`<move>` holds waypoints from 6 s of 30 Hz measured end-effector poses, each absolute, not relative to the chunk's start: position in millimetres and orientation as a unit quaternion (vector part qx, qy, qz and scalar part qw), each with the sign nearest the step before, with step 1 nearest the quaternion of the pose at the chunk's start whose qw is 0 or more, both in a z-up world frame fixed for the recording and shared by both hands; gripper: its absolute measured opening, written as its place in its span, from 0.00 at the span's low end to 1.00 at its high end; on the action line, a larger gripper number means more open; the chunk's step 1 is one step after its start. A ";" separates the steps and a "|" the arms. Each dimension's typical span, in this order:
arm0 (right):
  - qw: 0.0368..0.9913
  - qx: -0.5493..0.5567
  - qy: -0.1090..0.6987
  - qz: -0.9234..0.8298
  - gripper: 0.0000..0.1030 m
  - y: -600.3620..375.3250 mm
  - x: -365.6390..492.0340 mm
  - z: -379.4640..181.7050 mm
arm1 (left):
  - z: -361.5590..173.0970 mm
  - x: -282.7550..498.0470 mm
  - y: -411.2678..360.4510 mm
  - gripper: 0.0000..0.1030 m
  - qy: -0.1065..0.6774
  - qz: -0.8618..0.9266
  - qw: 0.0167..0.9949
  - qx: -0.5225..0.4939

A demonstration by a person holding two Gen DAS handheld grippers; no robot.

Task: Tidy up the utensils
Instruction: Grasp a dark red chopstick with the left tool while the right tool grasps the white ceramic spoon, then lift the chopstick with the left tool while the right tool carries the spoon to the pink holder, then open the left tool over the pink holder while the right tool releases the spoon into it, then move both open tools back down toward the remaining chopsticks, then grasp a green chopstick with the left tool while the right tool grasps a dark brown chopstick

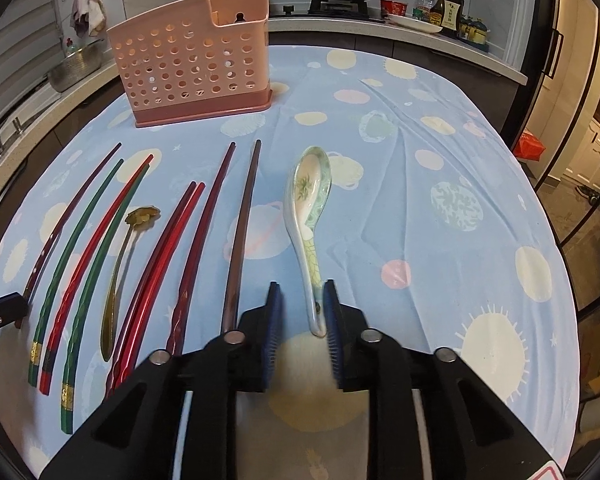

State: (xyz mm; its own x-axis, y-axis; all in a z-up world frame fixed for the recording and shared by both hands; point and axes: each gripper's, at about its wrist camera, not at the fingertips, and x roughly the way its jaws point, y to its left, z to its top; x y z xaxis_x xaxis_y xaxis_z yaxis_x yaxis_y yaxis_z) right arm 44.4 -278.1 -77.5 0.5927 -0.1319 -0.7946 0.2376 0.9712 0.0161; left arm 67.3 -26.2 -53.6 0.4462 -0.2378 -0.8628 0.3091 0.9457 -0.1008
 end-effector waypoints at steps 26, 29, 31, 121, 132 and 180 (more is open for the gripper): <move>0.918 0.111 0.374 -0.077 0.06 -290.8 12.5 -16.2 | 4.6 52.1 -14.8 0.07 0.440 -0.188 0.878 0.011; 0.922 0.112 0.363 -0.074 0.06 -291.4 12.0 -6.5 | 16.2 54.2 -14.3 0.07 0.425 -0.190 0.885 0.008; 0.924 0.116 0.358 -0.071 0.06 -292.2 12.7 -2.1 | 22.8 56.8 -14.6 0.07 0.416 -0.189 0.889 0.010; 0.936 0.149 0.318 -0.026 0.21 -312.1 159.1 69.4 | 174.7 206.4 -59.7 0.46 0.242 -0.184 0.953 0.008; 0.929 0.096 0.353 -0.055 0.21 -279.0 68.1 27.7 | 77.7 140.1 -40.8 0.46 0.342 -0.177 0.922 0.034; 0.890 0.107 0.440 -0.061 0.21 -241.5 -20.7 -79.0 | -57.1 35.4 -38.8 0.39 0.483 -0.187 0.853 0.067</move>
